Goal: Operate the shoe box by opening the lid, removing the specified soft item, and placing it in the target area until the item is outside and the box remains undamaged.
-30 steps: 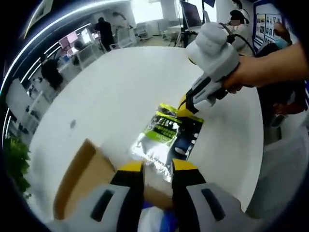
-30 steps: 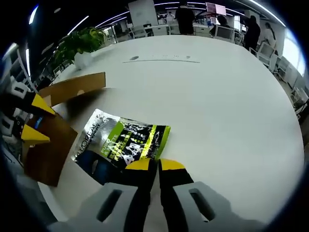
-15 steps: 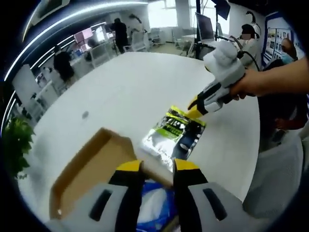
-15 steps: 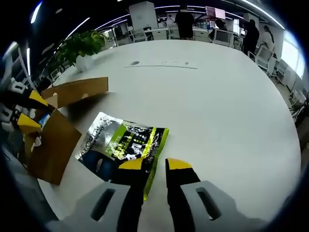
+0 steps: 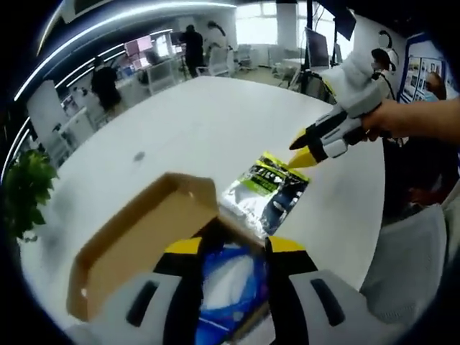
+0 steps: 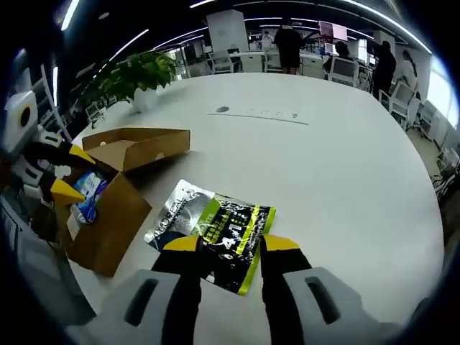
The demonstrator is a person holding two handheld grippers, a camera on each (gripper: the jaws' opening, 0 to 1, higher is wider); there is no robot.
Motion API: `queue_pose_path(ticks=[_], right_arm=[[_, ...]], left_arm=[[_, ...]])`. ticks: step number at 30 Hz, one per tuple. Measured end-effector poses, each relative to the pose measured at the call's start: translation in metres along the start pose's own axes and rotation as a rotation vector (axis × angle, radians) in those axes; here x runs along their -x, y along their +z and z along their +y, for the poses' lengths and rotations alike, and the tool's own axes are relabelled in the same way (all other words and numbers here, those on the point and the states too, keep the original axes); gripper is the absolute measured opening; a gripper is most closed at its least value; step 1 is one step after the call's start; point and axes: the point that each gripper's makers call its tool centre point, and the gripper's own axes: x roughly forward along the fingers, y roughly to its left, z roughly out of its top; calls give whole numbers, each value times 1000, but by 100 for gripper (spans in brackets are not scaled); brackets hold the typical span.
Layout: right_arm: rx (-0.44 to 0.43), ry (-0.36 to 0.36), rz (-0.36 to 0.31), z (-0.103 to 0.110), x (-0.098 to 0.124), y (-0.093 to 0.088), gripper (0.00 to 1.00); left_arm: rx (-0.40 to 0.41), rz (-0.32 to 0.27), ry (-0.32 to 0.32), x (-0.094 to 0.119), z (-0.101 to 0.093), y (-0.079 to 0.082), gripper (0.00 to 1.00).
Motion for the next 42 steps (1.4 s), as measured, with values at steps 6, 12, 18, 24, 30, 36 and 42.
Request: queue_pose_path(ticks=[6, 12, 18, 24, 30, 36, 42], right_arm=[[17, 42, -27, 30, 9, 12, 35], [35, 95, -36, 62, 15, 23, 36], [49, 131, -49, 88, 16, 31, 37], [68, 171, -49, 115, 14, 32, 37], [79, 222, -37, 143, 8, 29, 37], [104, 261, -23, 167, 1, 27, 36], [118, 291, -17, 184, -6, 28, 36]], left_arm=[[27, -10, 23, 14, 12, -9, 35], [68, -25, 47, 30, 27, -18, 36], [94, -21, 70, 43, 39, -33, 37], [134, -15, 104, 57, 53, -53, 37], [180, -5, 142, 69, 68, -75, 37], [227, 3, 176, 82, 80, -98, 37], [263, 16, 210, 92, 92, -120, 37]])
